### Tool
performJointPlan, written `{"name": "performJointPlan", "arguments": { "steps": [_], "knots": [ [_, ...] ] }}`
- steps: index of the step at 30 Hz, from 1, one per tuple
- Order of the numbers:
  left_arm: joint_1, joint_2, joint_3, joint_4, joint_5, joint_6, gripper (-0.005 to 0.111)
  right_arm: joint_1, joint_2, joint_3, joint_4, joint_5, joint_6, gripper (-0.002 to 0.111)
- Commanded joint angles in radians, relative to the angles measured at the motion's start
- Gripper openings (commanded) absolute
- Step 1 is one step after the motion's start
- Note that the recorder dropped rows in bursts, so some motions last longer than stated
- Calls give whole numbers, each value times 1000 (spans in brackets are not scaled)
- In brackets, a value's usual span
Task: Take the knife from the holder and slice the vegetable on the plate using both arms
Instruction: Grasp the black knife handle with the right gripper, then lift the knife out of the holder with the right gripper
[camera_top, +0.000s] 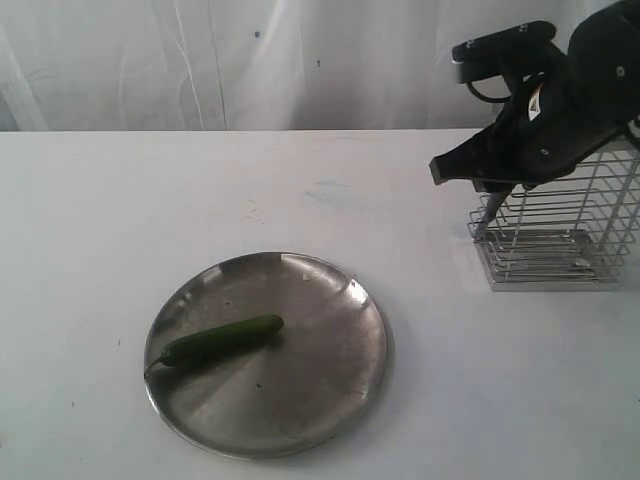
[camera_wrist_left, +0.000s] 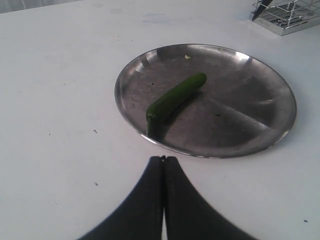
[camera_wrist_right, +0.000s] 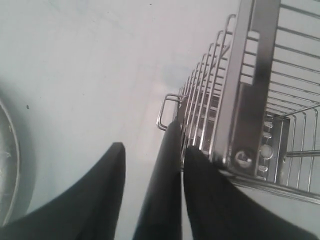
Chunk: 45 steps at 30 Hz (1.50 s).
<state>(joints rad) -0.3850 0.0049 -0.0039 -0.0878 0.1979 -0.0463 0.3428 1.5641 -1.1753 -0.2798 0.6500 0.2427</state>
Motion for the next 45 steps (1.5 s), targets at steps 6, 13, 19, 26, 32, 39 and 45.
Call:
{"name": "performJointPlan", "arguments": {
  "steps": [6,13,19,26,32,39,45],
  "knots": [
    [4,-5,4,-8,3,-1,0,-6,-1,-13,-68,26,5,18],
    [4,-5,4,-8,3,-1,0,-6,-35,-39,-68,98,5,8],
    [4,-5,4,-8,3,-1,0,-6,-118,-39,-68,134,5,8],
    [4,-5,4,-8,3,-1,0,-4,-241,-39,-53,197,-2,8],
    [4,-5,4,-8,3,-1,0,-4,-342,-39,-4,219,-30,8],
    [4,-5,4,-8,3,-1,0,-2,-396,-39,30,244,-40,8],
    [4,-5,4,-8,3,-1,0,0,-454,-39,95,257,-63,8]
  ]
}}
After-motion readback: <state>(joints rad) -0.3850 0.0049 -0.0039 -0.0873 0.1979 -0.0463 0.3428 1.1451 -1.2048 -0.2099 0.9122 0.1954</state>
